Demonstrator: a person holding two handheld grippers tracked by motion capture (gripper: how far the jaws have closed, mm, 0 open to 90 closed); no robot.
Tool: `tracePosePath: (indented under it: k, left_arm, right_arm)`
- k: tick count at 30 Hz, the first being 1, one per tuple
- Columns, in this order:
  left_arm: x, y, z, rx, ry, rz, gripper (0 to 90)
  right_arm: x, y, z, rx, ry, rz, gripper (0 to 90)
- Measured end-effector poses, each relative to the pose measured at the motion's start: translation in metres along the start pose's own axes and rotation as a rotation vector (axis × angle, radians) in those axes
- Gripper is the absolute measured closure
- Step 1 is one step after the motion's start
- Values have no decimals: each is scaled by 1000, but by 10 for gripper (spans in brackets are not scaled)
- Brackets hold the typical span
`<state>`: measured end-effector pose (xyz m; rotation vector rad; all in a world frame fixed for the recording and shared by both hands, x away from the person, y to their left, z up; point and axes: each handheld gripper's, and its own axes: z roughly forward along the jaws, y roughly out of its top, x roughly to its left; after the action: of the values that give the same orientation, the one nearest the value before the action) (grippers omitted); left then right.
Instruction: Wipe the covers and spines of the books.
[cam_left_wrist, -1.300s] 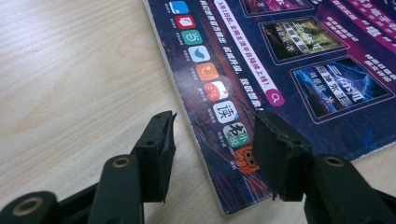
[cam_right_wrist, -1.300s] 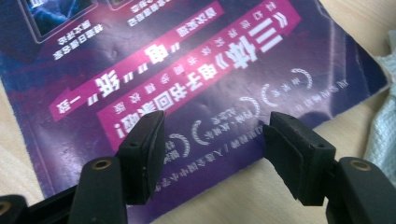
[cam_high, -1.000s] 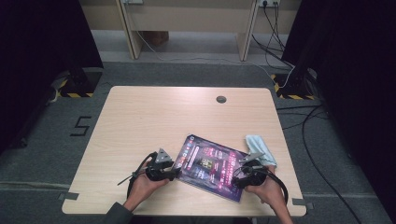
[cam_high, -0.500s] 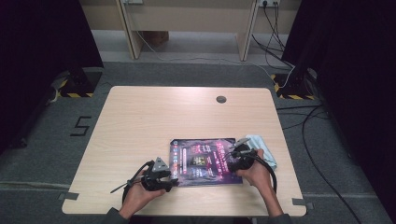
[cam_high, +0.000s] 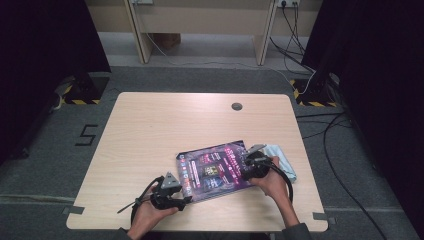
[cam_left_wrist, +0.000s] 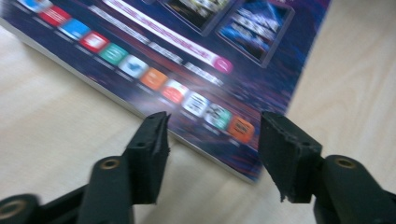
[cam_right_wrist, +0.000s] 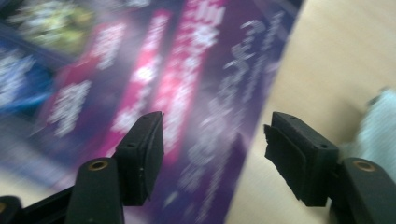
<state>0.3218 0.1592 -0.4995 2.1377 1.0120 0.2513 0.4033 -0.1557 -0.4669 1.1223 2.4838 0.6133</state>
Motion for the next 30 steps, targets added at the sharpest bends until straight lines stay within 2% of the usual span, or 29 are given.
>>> tracePosePath:
  k: [1,2,3,6,10,12,13,16,18,20,22,23,26,27,30]
  left_arm:
    - [4,3,1,-6,12,-6,392]
    - [11,8,4,-13,43,3,359]
    - [11,8,4,-13,43,3,358]
    - [21,18,12,-24,81,12,348]
    - [30,26,26,-17,126,27,334]
    - [34,26,29,-24,125,-4,294]
    - [34,25,28,-24,126,-5,297]
    - [29,22,26,-26,143,29,325]
    - [24,20,24,-17,149,28,319]
    - [22,19,24,-17,148,28,316]
    - [17,16,20,-5,134,52,306]
    - [15,15,19,-4,115,49,309]
    - [10,11,16,-4,101,52,350]
    - [6,10,14,7,98,69,358]
    - [2,8,13,7,100,73,359]
  right_arm:
    - [2,-5,-3,-4,20,-5,359]
    - [7,-15,-4,1,36,-3,356]
    - [7,-15,-4,1,36,-3,356]
    - [12,-30,-7,6,44,0,353]
    - [15,-37,-9,1,51,5,350]
    - [18,-39,-7,10,58,-13,350]
    - [19,-39,-6,19,54,-20,335]
    - [17,-37,-4,25,52,-16,319]
    - [13,-34,-2,20,28,-3,320]
    - [12,-33,-1,22,25,2,319]
    - [6,-28,3,20,-4,7,315]
    - [4,-26,4,21,-13,7,314]
    - [-3,-20,9,25,-19,23,307]
    - [-5,-18,11,29,-13,31,303]
    - [-10,-9,15,53,-9,38,296]
